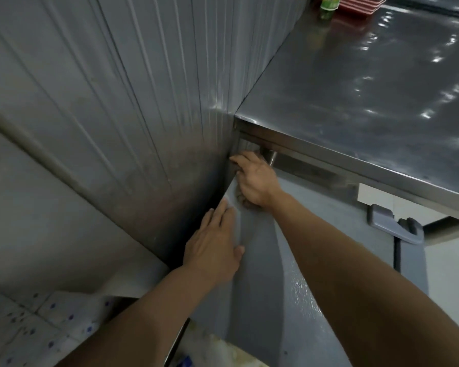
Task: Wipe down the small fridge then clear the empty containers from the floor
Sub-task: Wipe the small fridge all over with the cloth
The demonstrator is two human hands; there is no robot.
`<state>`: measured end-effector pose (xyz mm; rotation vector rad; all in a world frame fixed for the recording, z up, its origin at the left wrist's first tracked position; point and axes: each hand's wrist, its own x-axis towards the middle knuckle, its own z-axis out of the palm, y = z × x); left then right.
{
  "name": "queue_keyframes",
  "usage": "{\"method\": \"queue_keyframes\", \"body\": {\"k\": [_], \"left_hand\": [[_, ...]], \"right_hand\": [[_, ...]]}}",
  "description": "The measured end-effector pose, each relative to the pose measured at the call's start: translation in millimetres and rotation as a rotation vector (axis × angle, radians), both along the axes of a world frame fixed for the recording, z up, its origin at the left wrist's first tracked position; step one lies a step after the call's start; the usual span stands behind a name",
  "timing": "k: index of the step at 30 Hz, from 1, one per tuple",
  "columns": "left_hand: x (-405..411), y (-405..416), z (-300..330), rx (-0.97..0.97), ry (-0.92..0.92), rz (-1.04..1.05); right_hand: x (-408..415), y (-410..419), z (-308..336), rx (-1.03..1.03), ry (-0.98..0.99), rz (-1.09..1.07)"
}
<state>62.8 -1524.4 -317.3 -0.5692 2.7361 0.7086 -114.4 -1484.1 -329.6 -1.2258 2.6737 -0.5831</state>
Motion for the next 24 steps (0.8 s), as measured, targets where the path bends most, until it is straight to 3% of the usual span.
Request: {"method": "queue_keyframes", "body": {"k": [10, 15, 18, 20, 24], "left_hand": [[34, 15, 9, 0.091, 0.029, 0.294], [56, 28, 17, -0.028, -0.005, 0.413], [61, 30, 16, -0.034, 0.012, 0.451], [59, 26, 17, -0.001, 0.006, 0.472], [61, 28, 17, 0.02, -0.037, 0.502]], "right_hand": [[26, 11, 7, 0.026, 0.09, 0.23], [109, 27, 8, -0.017, 0.004, 0.381], [105, 28, 7, 0.02, 0.02, 0.49], [76, 26, 6, 0.033, 0.056, 0.452], [37, 34, 0, 0.091, 0.056, 0.159]]}}
